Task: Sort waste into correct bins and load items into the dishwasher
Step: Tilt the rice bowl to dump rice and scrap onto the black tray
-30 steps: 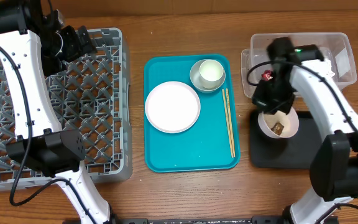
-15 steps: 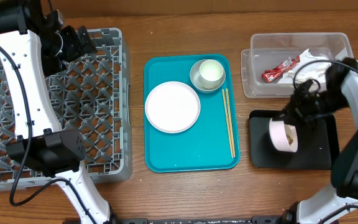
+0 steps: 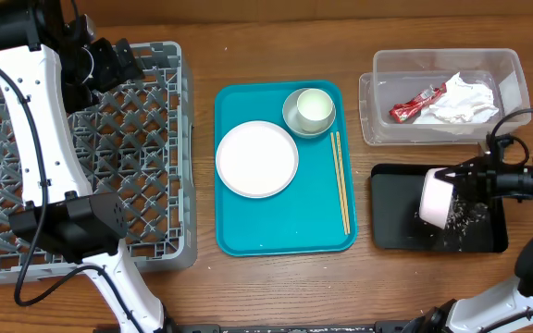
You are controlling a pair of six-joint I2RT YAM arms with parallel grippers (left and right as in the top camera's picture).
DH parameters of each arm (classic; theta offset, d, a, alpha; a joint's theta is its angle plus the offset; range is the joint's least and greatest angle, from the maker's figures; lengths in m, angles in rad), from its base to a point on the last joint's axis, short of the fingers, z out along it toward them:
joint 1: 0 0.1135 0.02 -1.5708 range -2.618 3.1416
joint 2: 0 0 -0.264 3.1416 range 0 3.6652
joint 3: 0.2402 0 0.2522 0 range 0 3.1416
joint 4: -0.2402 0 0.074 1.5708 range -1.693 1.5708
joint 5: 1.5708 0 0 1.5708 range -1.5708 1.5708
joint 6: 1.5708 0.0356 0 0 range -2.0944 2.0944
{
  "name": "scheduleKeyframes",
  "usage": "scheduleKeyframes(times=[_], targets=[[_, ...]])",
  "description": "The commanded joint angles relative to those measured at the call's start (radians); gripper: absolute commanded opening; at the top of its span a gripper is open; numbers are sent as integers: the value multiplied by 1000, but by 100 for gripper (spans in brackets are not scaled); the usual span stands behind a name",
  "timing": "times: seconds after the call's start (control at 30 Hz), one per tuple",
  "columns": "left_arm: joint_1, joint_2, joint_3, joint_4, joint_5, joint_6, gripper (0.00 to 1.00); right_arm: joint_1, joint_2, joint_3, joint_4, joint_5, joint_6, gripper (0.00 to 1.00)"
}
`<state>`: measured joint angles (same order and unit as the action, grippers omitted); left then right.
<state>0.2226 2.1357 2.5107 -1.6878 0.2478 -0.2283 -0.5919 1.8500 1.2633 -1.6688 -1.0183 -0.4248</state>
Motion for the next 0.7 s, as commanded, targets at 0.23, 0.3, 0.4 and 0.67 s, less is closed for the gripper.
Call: scheduleKeyframes(times=[0.23,0.3,0.4,0.67], targets=[[0,-29,11,-2,7,19,100,-10,-24,-105,65,-210,-47,4],[0,-29,11,-2,7,19,100,-19,-24,-105,60,-256,-47,4],[0,-29,11,-2,7,19,100,-23,-24,-106,16,-258,-68,4],[0,-29,11,-2,6,19,100,-51,-3,-106,140,-264,162,4]])
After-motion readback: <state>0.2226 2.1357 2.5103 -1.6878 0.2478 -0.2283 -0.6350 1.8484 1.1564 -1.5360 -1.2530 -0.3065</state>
